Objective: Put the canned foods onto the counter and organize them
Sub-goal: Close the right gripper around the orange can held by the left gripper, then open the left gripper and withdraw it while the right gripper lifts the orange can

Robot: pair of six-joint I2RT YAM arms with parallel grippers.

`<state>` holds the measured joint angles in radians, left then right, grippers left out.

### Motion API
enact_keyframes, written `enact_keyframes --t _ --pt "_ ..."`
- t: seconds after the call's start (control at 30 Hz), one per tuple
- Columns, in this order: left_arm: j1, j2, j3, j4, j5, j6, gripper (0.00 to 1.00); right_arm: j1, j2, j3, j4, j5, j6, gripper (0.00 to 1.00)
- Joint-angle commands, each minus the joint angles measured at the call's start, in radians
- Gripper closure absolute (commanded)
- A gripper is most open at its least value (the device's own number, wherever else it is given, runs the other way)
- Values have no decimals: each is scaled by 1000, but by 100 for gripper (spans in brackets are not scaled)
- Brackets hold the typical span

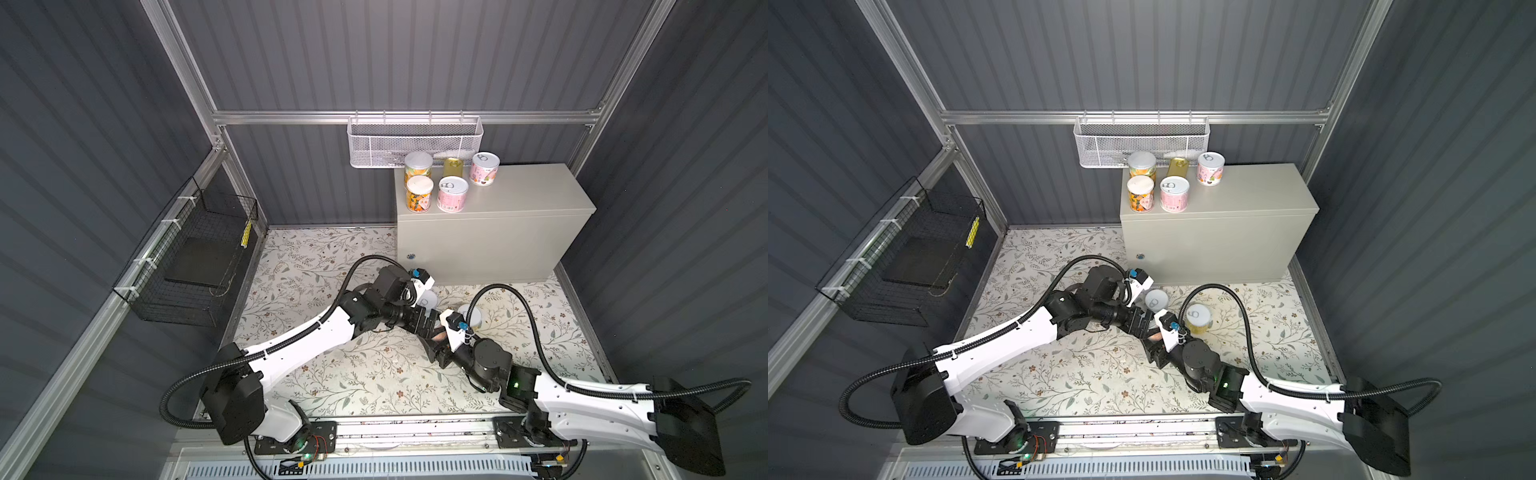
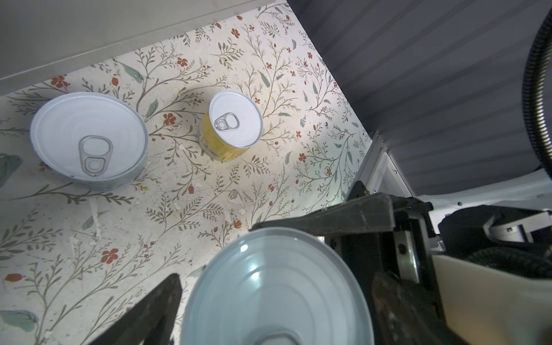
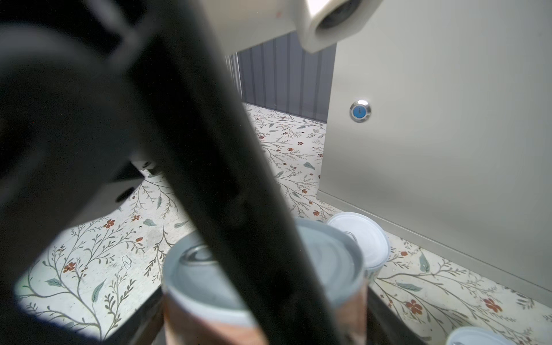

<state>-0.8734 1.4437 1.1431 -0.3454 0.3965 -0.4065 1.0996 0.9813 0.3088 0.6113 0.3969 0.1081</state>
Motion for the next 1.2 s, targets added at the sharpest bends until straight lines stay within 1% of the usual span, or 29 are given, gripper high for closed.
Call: enact_keyframes --t 0.0,0.07,0.1,0.2,0.57,0.73,0.83,0.93,1.17 --pt "2 -16 -14 -41 -43 26 0 -2 -28 10 70 37 16 38" --pt "2 -18 -16 -52 -60 27 0 -2 -32 9 65 47 27 37" --pt "2 -20 -20 -55 -105 31 0 -2 -34 7 66 55 36 36" --pt "2 -21 -19 -76 -163 39 0 -2 -38 -10 86 68 47 36" --pt "2 -31 -20 -90 -206 9 0 -2 -94 -65 91 118 85 36" --pt "2 -53 -41 -87 -256 -6 0 -2 -118 -85 93 136 90 37" --pt "2 -80 -57 -79 -294 -17 0 -2 -132 -84 71 152 96 37" --pt "2 -117 -76 -59 -338 -32 0 -2 -158 -65 4 168 107 37" --pt "2 -203 -144 2 -418 -56 0 -3 -256 -55 -102 183 123 38"
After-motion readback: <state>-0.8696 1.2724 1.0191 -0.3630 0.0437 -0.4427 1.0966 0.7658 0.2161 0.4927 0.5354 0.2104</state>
